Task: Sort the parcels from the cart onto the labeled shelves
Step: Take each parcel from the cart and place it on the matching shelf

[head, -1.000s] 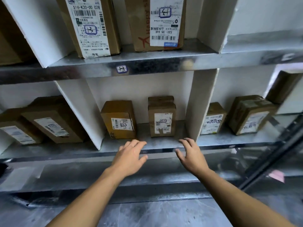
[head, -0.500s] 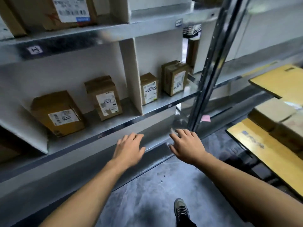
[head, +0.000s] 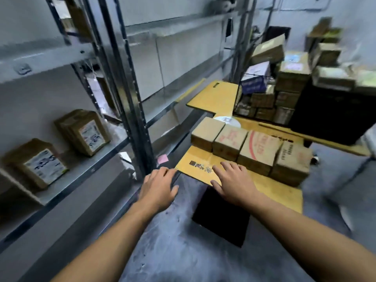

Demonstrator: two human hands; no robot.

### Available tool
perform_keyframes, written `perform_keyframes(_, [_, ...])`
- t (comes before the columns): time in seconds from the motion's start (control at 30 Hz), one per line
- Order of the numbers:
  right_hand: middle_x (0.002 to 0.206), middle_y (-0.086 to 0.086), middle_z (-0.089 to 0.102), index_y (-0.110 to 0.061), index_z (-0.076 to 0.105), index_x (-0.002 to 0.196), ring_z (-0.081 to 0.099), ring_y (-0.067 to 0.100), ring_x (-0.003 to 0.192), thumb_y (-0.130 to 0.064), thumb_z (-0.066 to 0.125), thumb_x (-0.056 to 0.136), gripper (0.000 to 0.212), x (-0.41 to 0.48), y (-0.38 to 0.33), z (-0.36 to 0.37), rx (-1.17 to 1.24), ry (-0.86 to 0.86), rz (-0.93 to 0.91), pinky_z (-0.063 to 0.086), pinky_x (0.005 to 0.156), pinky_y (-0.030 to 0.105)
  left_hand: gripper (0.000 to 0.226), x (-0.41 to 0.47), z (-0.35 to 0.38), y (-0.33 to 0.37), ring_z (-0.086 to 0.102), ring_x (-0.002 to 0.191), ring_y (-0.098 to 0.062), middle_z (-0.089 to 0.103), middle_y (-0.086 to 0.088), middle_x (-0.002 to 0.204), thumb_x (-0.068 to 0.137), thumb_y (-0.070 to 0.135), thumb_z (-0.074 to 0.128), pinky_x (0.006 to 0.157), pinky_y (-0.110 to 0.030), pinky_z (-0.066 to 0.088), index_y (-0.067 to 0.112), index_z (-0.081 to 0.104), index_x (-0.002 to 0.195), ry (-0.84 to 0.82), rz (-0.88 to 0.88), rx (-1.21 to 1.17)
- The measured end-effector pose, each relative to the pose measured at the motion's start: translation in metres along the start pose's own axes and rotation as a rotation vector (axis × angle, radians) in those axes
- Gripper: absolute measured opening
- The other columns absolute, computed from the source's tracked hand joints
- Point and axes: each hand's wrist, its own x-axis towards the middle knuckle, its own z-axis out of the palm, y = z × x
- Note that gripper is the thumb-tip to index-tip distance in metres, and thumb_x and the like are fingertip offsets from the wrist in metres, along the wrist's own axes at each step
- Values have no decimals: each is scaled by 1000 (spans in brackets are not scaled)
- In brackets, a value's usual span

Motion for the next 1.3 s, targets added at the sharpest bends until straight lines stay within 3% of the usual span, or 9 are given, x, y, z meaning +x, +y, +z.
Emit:
perform_keyframes(0.13, [142, 8, 47, -27, 43, 140, 44, 31, 131, -58, 39, 98, 53, -12, 87, -1, 0, 18, 140, 40, 102, 44, 53, 60, 14, 78, 42, 128, -22, 48, 4, 139, 94, 44, 50, 103, -39, 37, 29, 40, 143, 16, 137, -5])
perform_keyframes(0.27, [144, 8, 46, -25, 41, 142, 44, 31, 130, -57, 40, 98, 54, -33, 156, 11, 22, 10, 228, 42, 99, 43, 55, 102, 37, 149, 40, 129, -21, 45, 4, 142, 95, 47, 48, 106, -38, 35, 29, 37, 145, -6, 233, -8])
perform_keyframes(0.5, [126, 8, 59, -24, 57, 126, 56, 31, 116, -54, 51, 91, 46, -63, 233, 40, 22, -21, 404, 47, 90, 45, 55, 147, 68, 242, 39, 129, -21, 42, 2, 144, 96, 47, 47, 107, -39, 36, 28, 34, 146, -86, 405, -2])
perform_keyframes(0.77, [132, 7, 58, -21, 56, 130, 53, 30, 122, -52, 53, 91, 50, -60, 273, 68, 119, -67, 554, 48, 95, 48, 54, 213, 102, 295, 40, 131, -22, 43, 3, 144, 95, 47, 48, 108, -40, 33, 30, 35, 144, -195, 537, -12])
perform_keyframes(1.03, [147, 2, 42, -29, 40, 145, 38, 24, 136, -53, 39, 101, 51, -31, 312, 94, 251, -125, 730, 36, 108, 40, 48, 277, 144, 336, 40, 127, -21, 45, 4, 140, 96, 47, 45, 112, -42, 31, 33, 35, 140, -336, 587, -92])
perform_keyframes(1.17, [151, 1, 37, -28, 39, 146, 37, 24, 137, -51, 41, 101, 51, -21, 323, 111, 418, -114, 851, 36, 110, 41, 54, 294, 159, 339, 39, 129, -20, 44, 3, 141, 97, 53, 40, 112, -43, 31, 32, 30, 146, -347, 578, -119])
perform_keyframes(1.3, [142, -2, 42, -29, 42, 146, 46, 21, 126, -50, 48, 98, 53, -19, 323, 129, 736, -32, 1007, 43, 102, 38, 58, 299, 175, 333, 38, 130, -20, 43, 4, 143, 98, 55, 36, 113, -40, 26, 34, 24, 150, -354, 586, -141])
